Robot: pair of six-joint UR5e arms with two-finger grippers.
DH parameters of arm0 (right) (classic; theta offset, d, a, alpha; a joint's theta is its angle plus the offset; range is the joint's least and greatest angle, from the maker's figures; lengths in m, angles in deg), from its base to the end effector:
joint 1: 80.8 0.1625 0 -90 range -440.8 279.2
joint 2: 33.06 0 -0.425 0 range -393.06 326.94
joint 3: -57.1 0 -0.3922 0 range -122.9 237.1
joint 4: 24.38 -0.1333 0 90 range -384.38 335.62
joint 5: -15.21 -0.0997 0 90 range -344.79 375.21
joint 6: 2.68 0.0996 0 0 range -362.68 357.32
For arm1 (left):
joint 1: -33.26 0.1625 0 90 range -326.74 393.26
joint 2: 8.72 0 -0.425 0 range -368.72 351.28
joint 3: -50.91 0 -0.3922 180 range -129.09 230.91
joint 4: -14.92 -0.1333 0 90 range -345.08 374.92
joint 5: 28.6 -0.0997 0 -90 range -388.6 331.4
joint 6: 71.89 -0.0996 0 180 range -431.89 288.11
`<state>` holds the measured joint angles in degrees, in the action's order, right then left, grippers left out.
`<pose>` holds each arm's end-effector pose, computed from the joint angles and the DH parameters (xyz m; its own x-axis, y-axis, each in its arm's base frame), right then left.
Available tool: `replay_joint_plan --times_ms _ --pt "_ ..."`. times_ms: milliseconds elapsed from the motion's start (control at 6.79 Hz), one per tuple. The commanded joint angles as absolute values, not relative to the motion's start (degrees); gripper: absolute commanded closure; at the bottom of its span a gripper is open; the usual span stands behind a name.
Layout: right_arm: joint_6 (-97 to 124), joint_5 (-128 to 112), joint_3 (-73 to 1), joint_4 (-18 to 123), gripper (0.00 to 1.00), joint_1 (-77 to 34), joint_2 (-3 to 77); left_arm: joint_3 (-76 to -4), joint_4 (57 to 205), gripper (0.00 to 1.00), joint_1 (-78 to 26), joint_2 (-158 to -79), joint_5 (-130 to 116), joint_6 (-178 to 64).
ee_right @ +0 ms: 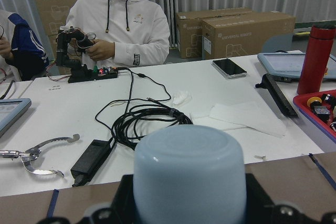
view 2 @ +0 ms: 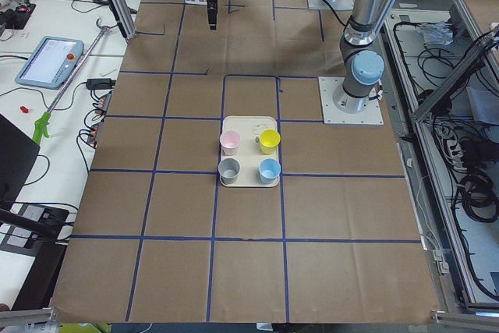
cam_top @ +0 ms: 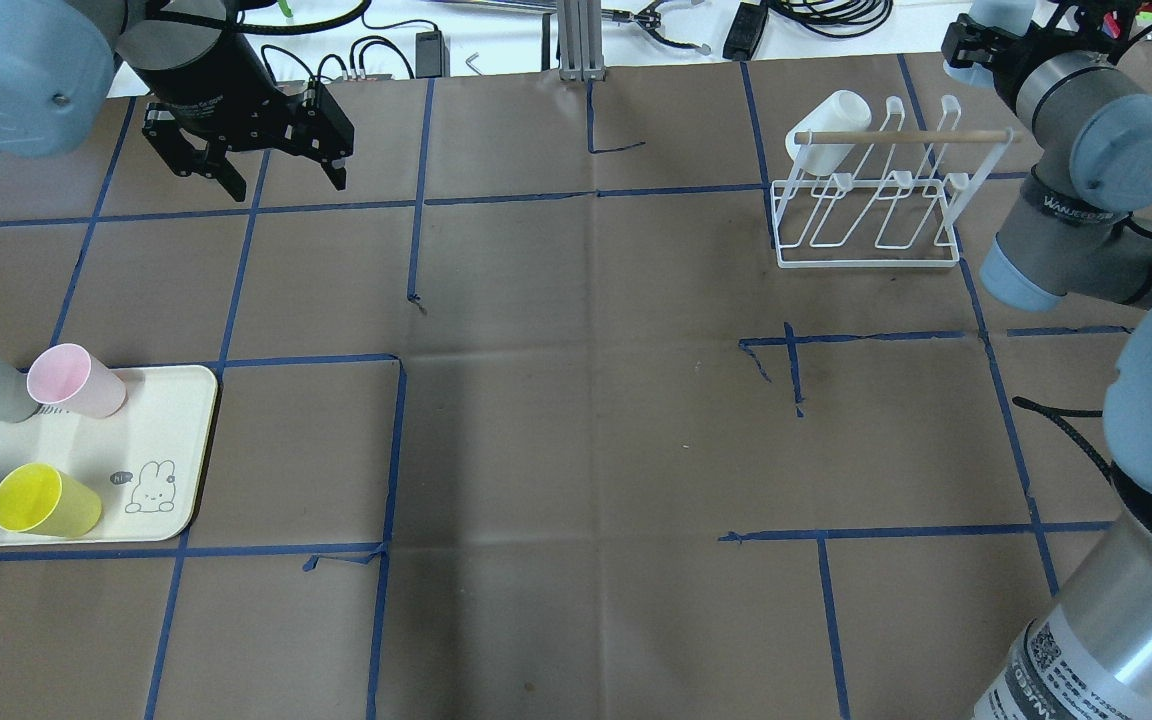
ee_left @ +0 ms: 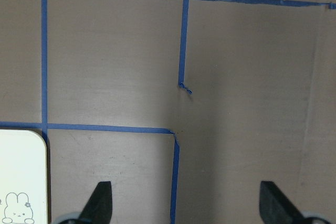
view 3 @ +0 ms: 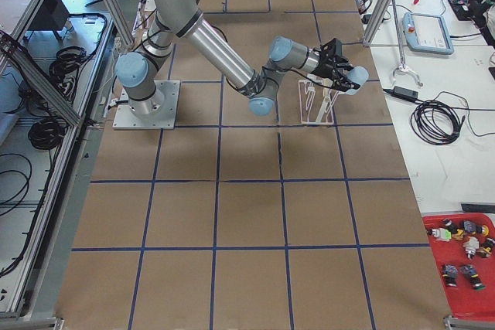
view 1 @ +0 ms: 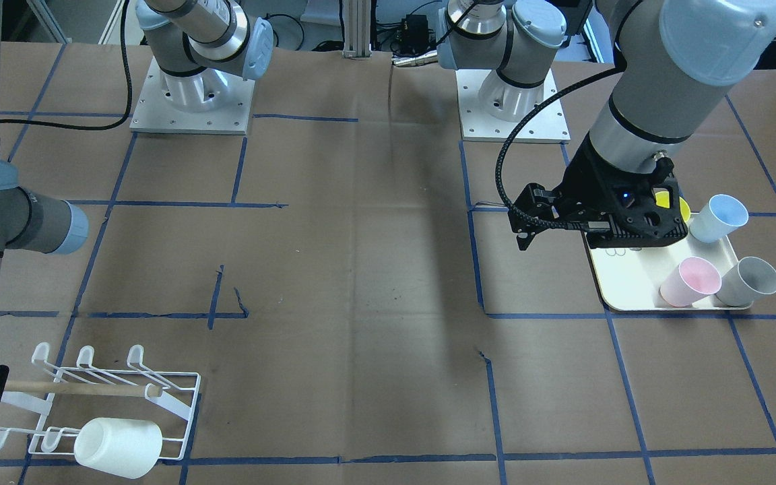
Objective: Transfer IKEA cup to right arm and place on rack
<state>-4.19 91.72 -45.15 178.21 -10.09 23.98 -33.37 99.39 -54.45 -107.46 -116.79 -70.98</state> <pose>-0.0621 -0.6513 0.2955 -0.9920 0.1084 -0.0654 0.1010 0.3660 -0.9251 -0.1140 -0.5652 0.4668 -0.9980 -0.0544 0.0322 -0.0558 0.9975 -0.0433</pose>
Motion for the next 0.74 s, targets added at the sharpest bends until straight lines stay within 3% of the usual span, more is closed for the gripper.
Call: replay_joint_plan --times_ms 0,589 --pt "-4.4 91.8 -45.1 178.5 0.90 -9.8 21.7 -34.3 99.4 0.00 -54.5 -106.5 -116.9 -71.1" --pt "-4.4 91.8 -46.9 178.4 0.89 -8.3 21.6 -34.5 100.1 0.00 -54.5 -105.3 -117.1 -70.8"
